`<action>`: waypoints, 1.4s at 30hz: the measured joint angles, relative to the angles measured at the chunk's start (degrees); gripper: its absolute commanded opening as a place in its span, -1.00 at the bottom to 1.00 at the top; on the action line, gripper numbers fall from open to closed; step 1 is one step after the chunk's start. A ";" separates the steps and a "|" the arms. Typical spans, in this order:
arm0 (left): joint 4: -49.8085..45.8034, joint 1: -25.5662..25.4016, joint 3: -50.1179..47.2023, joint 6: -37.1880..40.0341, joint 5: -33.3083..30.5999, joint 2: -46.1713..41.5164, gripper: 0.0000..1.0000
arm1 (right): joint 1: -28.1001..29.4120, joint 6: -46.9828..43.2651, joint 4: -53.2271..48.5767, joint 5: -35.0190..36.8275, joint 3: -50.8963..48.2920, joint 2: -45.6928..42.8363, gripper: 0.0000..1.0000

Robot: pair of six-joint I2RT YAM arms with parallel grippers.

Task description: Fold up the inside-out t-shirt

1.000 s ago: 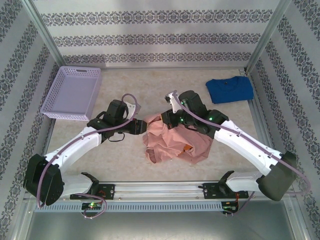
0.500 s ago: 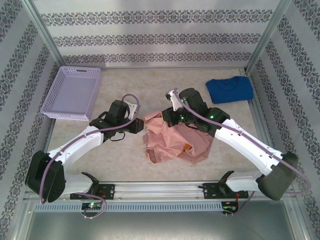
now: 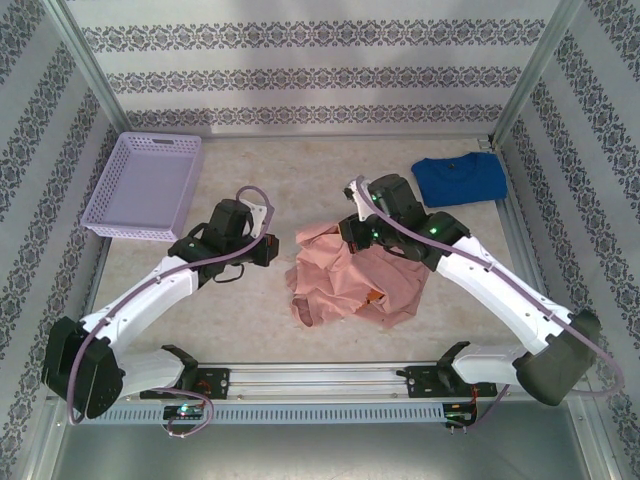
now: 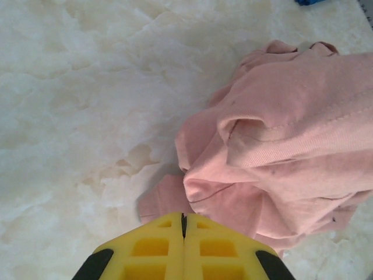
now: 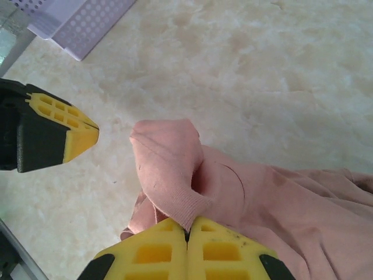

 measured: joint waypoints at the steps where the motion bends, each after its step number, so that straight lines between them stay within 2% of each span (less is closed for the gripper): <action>1: 1.07 0.00 -0.55 -1.46 2.10 -0.11 -0.52 | -0.48 -0.13 0.57 -0.68 -0.94 -0.72 -1.00; 7: 12.41 0.00 -5.40 -12.28 14.47 1.16 -0.26 | -3.87 -0.11 0.83 -3.06 -7.74 -4.76 -1.00; 16: 26.73 0.00 -6.75 -22.99 22.73 7.69 -0.04 | -4.76 0.50 0.87 -4.04 -11.34 -6.43 -1.00; 23: 27.47 0.00 -5.92 -23.67 22.64 11.72 0.11 | -4.76 0.50 1.55 -4.85 -11.39 -7.30 -1.00; 28: 22.53 -2.82 -1.44 -16.17 17.09 12.20 0.39 | -4.79 0.72 1.68 -5.35 -10.99 -7.48 -1.00; 33: 21.09 -5.14 -0.24 -9.60 13.35 12.17 0.54 | -4.79 0.76 1.68 -6.38 -9.11 -7.43 -1.00; 38: 19.96 -5.62 -0.24 -4.46 9.64 12.17 0.55 | -5.16 0.74 1.62 -6.62 -7.69 -7.04 -1.00; 42: 18.84 -6.01 -0.24 -2.01 6.56 12.63 0.48 | -5.16 0.74 1.66 -6.73 -7.28 -6.78 -1.00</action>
